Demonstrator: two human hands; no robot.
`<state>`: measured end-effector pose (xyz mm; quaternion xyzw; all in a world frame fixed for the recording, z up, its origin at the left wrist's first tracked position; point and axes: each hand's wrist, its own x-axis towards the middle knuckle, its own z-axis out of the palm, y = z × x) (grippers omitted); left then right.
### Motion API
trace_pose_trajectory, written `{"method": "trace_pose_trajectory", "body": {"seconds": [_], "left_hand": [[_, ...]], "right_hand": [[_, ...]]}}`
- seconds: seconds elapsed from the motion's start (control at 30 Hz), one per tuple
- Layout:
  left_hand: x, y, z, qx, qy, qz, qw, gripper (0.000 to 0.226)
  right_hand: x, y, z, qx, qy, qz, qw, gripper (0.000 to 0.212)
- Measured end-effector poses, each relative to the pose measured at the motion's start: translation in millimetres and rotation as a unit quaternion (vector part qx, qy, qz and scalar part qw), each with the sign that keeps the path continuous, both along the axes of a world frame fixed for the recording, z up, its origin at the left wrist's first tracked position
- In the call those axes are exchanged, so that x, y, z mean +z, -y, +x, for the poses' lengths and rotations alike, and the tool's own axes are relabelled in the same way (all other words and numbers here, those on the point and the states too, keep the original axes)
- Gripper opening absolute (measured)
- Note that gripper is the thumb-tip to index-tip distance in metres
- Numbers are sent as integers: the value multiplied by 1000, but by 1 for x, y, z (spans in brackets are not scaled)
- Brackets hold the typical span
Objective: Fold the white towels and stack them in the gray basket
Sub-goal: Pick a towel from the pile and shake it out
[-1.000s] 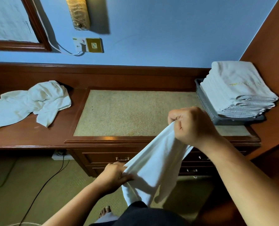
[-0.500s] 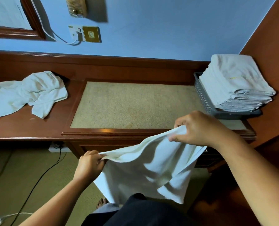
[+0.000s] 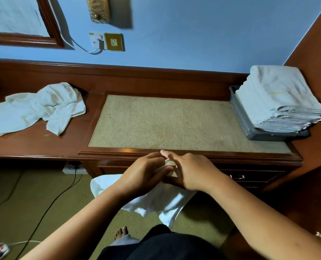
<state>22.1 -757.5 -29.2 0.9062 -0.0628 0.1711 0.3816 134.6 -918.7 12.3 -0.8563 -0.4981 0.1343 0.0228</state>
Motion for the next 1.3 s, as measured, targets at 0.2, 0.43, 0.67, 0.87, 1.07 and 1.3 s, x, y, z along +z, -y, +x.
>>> {"method": "trace_pose_trajectory", "body": {"seconds": [0.2, 0.43, 0.67, 0.87, 1.07, 1.3], "left_hand": [[-21, -29, -13, -26, -50, 90, 994, 25], [-107, -99, -51, 118, -205, 217, 947, 43], [-109, -123, -66, 198, -217, 260, 920, 13], [-95, -121, -67, 295, -131, 106, 941, 30], [-76, -155, -68, 534, -221, 47, 815, 18], [-65, -170, -73, 633, -138, -373, 664, 25]], "right_hand": [[8, 1, 13, 22, 24, 66, 997, 22], [23, 6, 31, -8, 61, 36, 997, 18], [8, 13, 34, -35, 54, -18, 998, 16], [-3, 30, 61, -95, 36, -52, 993, 12], [-48, 82, 127, -255, 28, -143, 956, 29], [-122, 93, 124, -573, -88, 140, 802, 22]]}}
